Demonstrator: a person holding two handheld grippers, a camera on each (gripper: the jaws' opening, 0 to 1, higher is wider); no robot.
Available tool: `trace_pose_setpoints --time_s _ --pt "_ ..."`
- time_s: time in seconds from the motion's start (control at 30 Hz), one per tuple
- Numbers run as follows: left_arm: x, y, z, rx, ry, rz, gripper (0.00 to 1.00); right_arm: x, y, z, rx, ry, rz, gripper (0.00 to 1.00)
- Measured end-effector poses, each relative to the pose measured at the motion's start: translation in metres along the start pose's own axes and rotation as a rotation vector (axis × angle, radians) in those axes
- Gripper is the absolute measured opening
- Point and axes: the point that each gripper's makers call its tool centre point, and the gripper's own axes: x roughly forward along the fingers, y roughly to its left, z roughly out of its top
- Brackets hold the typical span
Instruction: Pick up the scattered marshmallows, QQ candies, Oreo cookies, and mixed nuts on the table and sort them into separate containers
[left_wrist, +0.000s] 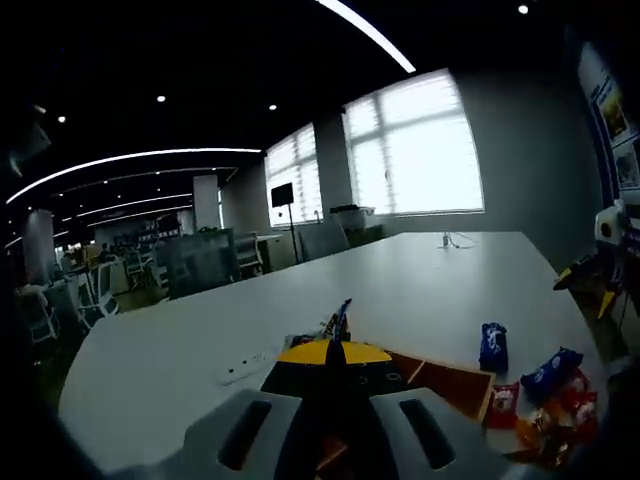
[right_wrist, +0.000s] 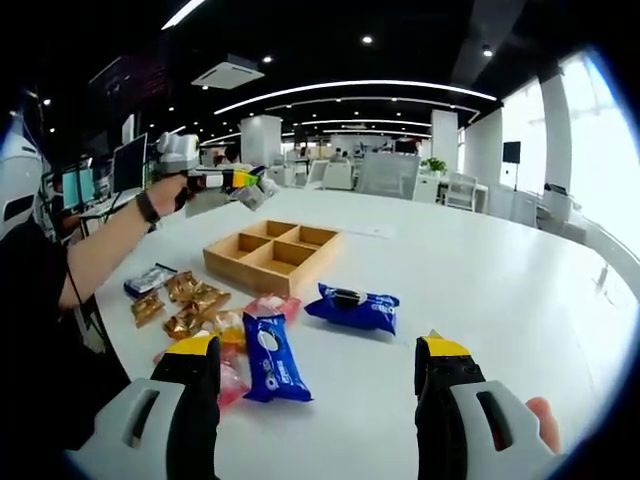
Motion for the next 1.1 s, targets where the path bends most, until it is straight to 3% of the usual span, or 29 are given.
trace_pose_setpoints --time_s 0.13,0.23,0.37,0.7,0.87,0.93,1.1 --pt "0.004 -0.003 -0.006 0.036 0.007 -0.009 0.06 0.0 0.0 -0.001 0.002 0.001 -0.003 0.75" --pt "0.007 -0.001 -0.019 0.098 0.05 0.01 0.06 0.0 0.001 -0.001 0.001 0.0 -0.001 0.75" --pt "0.011 -0.001 -0.032 0.121 0.087 0.006 0.06 0.0 0.002 -0.001 0.0 0.002 0.001 0.75" --pt "0.017 -0.016 -0.051 0.151 0.132 -0.055 0.06 -0.001 0.004 -0.002 -0.003 0.007 0.008 0.75" --pt "0.017 -0.027 -0.06 0.202 0.177 -0.109 0.06 -0.002 0.003 -0.003 -0.004 0.008 0.006 0.75" --pt "0.015 -0.03 -0.07 0.204 0.232 -0.14 0.06 -0.002 0.003 -0.003 -0.003 0.007 0.005 0.75" --pt "0.018 -0.026 -0.072 0.224 0.239 -0.131 0.06 -0.001 0.004 -0.003 -0.004 0.01 0.009 0.75"
